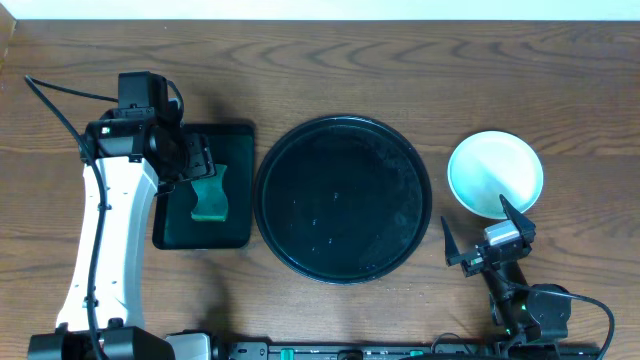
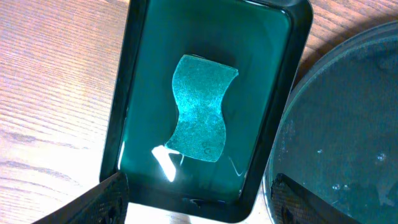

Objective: Clean dirty plates on tray and stack at the side

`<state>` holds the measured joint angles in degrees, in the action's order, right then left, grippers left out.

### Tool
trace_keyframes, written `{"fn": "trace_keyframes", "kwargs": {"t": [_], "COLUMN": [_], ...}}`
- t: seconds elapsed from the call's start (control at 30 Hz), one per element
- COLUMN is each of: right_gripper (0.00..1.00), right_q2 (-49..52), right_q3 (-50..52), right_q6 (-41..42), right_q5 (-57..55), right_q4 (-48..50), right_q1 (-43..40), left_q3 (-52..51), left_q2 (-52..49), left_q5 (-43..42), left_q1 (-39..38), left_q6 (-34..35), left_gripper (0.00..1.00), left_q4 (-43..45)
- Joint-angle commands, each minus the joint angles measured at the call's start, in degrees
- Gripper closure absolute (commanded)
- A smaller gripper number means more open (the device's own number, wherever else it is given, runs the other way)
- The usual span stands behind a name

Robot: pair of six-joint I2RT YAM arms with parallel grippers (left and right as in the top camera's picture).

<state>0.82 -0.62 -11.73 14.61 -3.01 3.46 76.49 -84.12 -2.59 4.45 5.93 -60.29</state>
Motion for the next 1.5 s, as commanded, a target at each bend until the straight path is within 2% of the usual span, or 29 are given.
{"fn": "trace_keyframes", "kwargs": {"t": [0.0, 0.33, 0.43, 0.57, 0.7, 0.83, 0.93, 1.1, 1.27, 1.47], "right_gripper": [0.01, 0.01, 0.01, 0.01, 0.01, 0.01, 0.01, 0.01, 0.01, 0.01], "right_q2": [-0.5, -0.5, -0.5, -0.5, -0.5, -0.5, -0.5, -0.5, -0.5, -0.5], "right_q3": [0.3, 0.3, 0.3, 0.3, 0.3, 0.3, 0.3, 0.3, 0.3, 0.3], "right_q6": [-0.8, -0.8, -0.8, -0.8, -0.8, -0.8, -0.8, -0.8, -0.8, -0.8], "right_q5": [0.5, 0.4, 0.5, 0.5, 0.5, 0.5, 0.5, 0.4, 0.5, 0.5], "right_q4": [0.2, 0.2, 0.2, 0.2, 0.2, 0.2, 0.2, 0.2, 0.2, 0.2], "right_q1": [-0.4, -0.4, -0.4, -0.4, -0.4, -0.4, -0.4, -0.4, -0.4, -0.4], "left_q3": [0.6, 0.6, -0.5, -4.9, -12.6, -30.9, -39.5, -51.7, -63.3, -69.2], "left_q2": [-0.1, 0.0, 4.5, 14.4, 27.0, 46.9, 55.4, 65.8, 74.0, 81.3], "left_q5": [0.7, -2.1, -4.4, -4.5, -6.8, -6.8, -6.8, -6.8, -6.8, -6.8], "left_q1": [0.0, 0.0, 0.0, 0.0, 0.0, 0.0, 0.0, 0.0, 0.0, 0.0], "left_q6": [-0.3, -0.7, -5.9, -9.4, -9.3, -9.5, -10.0, -11.9, -16.7, -16.6], "left_gripper": [0.26, 0.26, 0.26, 0.26, 0.26, 0.26, 0.26, 0.26, 0.26, 0.26], "left_q4": [-0.6, 3.1, 9.6, 17.4, 23.6, 37.6, 42.5, 50.4, 58.0, 58.2]}}
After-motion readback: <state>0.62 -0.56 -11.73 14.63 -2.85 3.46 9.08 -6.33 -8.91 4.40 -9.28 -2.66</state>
